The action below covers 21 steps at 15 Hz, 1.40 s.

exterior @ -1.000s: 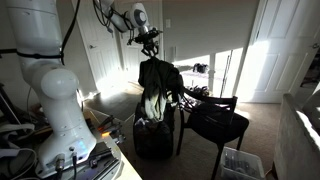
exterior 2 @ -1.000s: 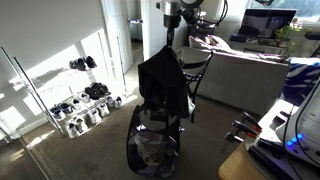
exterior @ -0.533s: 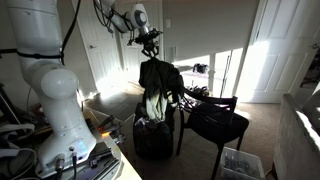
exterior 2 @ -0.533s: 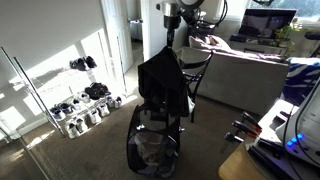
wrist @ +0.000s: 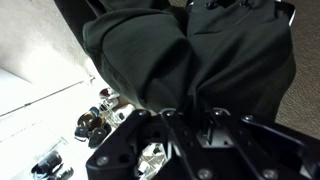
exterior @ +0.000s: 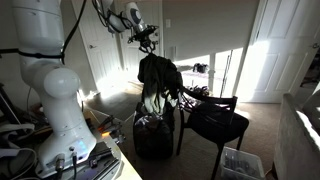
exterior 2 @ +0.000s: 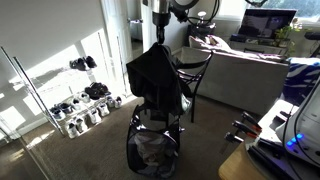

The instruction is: Remove the hoodie from the black chair and put it inside the black hamper

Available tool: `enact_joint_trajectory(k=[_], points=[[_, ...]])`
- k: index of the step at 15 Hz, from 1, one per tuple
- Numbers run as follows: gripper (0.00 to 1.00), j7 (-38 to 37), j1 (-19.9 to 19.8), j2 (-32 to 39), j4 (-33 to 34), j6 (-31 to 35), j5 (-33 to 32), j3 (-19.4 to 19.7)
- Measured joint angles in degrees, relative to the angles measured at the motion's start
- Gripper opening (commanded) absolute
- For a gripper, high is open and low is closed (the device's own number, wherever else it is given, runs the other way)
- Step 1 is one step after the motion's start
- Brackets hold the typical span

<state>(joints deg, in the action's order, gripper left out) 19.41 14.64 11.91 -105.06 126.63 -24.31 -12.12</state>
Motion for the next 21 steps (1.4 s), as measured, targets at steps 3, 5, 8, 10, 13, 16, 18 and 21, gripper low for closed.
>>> enact_joint_trajectory(k=[3,5,8,10,13,16,18,21], points=[[0.03,2.24,1.53,0.61,1.91,1.48,-4.02,-0.69],[0.03,4.89,2.09,1.11,2.64,3.65,-5.75,-0.95],[0.03,7.6,2.23,2.28,3.72,4.98,-6.22,-1.2],[0.03,7.7,2.19,2.72,3.77,6.51,-6.51,-1.17],[0.03,7.71,2.39,2.94,3.86,8.55,-8.99,-1.18],[0.03,7.71,2.77,2.98,3.99,7.98,-8.26,-1.61],[0.03,7.71,2.77,3.0,3.48,7.25,-5.66,-2.28],[0.03,7.71,2.81,2.81,1.42,7.82,-3.12,-3.52]])
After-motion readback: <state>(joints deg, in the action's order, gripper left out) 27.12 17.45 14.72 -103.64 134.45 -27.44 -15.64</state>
